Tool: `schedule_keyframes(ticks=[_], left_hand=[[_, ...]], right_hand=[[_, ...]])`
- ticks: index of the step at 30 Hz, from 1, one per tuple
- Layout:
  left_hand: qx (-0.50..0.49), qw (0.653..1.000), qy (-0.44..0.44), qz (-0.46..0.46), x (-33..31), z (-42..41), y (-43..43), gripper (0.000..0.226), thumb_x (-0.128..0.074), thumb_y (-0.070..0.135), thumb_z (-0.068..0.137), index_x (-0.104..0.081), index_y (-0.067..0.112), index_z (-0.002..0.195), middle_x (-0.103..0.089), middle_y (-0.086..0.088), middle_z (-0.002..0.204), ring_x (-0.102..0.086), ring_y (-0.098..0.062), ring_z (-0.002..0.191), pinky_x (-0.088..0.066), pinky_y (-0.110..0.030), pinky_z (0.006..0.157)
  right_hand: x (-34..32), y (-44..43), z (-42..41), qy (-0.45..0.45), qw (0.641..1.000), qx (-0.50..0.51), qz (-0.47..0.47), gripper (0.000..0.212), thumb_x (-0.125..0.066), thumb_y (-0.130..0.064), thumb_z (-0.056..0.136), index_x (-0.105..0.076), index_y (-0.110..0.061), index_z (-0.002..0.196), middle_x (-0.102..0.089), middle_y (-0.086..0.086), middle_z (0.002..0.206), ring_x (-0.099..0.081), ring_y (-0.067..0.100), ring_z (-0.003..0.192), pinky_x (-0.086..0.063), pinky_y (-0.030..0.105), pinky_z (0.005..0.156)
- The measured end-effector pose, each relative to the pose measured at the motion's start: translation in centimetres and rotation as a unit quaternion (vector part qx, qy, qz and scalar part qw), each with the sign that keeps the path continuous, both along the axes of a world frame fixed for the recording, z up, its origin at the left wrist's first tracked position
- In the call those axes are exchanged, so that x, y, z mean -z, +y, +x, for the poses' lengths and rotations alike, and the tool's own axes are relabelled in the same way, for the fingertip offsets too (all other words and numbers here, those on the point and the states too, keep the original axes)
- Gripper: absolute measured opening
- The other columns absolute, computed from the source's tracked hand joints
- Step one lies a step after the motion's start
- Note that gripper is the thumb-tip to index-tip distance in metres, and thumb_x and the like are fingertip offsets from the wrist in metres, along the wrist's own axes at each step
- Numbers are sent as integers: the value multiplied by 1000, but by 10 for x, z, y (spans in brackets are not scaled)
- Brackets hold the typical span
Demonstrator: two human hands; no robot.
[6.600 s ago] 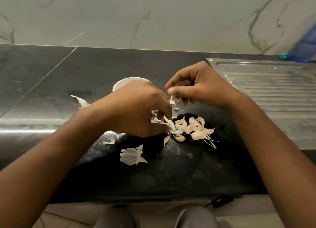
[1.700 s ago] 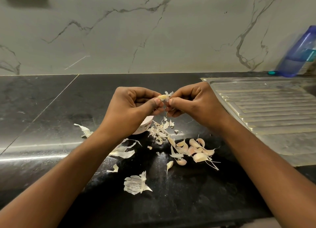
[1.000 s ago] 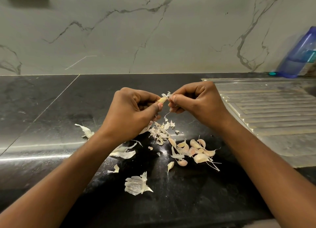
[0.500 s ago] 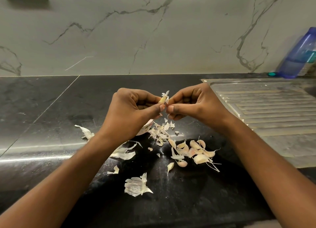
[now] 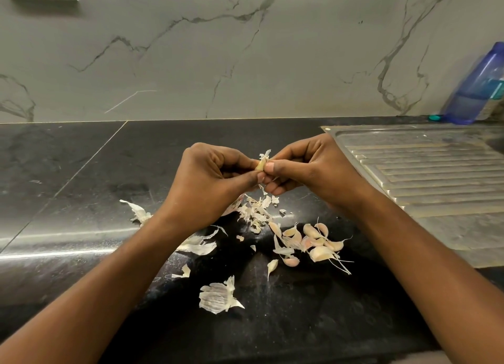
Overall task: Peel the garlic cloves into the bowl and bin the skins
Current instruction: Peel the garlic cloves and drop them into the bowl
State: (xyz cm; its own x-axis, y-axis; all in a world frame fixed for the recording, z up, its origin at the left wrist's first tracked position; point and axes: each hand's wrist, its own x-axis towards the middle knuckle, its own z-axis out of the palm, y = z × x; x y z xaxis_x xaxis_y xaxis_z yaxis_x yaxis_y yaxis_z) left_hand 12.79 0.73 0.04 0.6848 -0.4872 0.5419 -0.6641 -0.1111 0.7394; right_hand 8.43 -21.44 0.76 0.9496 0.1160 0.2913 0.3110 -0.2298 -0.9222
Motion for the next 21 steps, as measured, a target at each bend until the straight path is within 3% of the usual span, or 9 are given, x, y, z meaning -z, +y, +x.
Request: schedule_keyframes(ticks=[5,9,15,21], left_hand=[[10,1000,25,-7,1,2,1,20,-82,8,87,-80,5,107,-82,-1,96,-80,-17,84,-66,-34,78],[20,998,51,-21,0,1,0,21,-81,7,87,-79,3,107,-82,-3,96,-81,-20,85,-66,-34,78],[53,984,158,-68,-3,-2,-2,24,-78,7,85,-76,-1,108,-81,-13,96,-80,-30,89,-66,-34,81],[78,962,242,-100,-9,-3,1,33,-71,11,86,-73,-2,115,-79,-20,100,-79,-36,93,-65,-35,85]], right_hand=[[1,1,1,-5,1000,7,7,12,-71,0,97,-76,8,104,-80,21,91,-79,31,77,-68,41,73],[3,1,2,-20,1000,20,7,12,-70,0,98,-74,10,103,-79,21,90,-78,32,75,-68,40,71],[1,1,1,-51,997,58,7,7,-71,1,96,-76,7,95,-78,18,81,-75,25,67,-64,32,63],[-4,-3,1,-50,996,74,7,10,-73,-1,95,-75,9,93,-77,18,80,-73,24,65,-63,33,64]])
